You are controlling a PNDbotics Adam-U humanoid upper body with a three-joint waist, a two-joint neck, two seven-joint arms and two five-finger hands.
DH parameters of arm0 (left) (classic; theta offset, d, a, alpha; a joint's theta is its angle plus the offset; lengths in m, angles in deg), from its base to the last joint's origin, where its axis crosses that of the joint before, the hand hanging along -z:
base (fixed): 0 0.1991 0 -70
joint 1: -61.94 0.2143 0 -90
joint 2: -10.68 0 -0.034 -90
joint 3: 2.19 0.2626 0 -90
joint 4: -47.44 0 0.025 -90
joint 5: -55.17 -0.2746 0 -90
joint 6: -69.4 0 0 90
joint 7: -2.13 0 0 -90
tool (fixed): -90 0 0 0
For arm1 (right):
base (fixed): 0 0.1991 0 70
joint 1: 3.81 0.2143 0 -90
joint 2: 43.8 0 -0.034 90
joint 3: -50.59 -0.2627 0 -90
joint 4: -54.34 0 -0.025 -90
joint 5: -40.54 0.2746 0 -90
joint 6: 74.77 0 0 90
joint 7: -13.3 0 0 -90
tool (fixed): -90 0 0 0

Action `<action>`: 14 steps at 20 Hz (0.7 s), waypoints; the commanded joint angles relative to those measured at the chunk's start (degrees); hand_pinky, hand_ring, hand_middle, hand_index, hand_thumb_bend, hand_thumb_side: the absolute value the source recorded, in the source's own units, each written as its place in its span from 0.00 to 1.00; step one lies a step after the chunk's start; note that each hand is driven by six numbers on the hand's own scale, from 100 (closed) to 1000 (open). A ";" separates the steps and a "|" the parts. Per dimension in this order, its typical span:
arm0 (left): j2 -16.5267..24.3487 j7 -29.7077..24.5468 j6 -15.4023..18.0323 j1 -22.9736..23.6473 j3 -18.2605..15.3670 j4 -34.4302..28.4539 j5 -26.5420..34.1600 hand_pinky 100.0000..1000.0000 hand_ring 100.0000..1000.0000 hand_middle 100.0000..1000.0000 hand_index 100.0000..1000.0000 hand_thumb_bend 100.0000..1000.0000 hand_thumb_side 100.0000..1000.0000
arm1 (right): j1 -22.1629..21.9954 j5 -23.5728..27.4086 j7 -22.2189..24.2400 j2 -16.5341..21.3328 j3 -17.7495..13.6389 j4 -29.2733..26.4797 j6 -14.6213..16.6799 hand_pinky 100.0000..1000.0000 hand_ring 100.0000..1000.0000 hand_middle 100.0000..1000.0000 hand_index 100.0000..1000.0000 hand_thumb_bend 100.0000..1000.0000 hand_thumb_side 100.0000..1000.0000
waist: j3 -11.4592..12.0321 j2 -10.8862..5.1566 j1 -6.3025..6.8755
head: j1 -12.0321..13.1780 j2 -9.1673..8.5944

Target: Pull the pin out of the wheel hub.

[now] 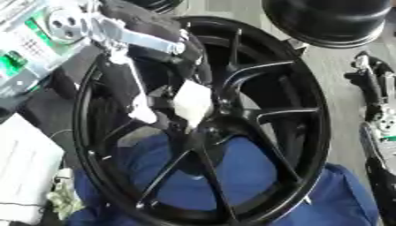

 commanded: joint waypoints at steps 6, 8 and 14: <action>-1.16 0.06 -0.49 -1.68 0.69 1.12 -0.11 0.87 0.85 0.80 0.86 0.37 0.20 | 0.96 -0.47 0.18 1.00 0.07 -0.38 -0.13 0.76 0.60 0.64 0.74 0.00 0.67 | -0.27 -0.91 -0.02 | 0.36 -0.72; -1.52 0.06 -0.42 -1.74 1.42 1.86 -0.26 0.87 0.85 0.79 0.86 0.36 0.22 | 1.00 -0.50 0.18 0.98 0.13 -0.39 -0.14 0.76 0.60 0.64 0.74 0.00 0.67 | -0.31 -0.89 0.00 | 0.42 -0.73; -2.03 0.06 0.06 -1.72 2.44 3.02 -0.73 0.85 0.82 0.76 0.82 0.34 0.18 | 1.00 -0.52 0.09 1.01 0.18 -0.40 -0.15 0.76 0.61 0.64 0.74 0.00 0.67 | -0.34 -0.92 0.05 | 0.57 -0.79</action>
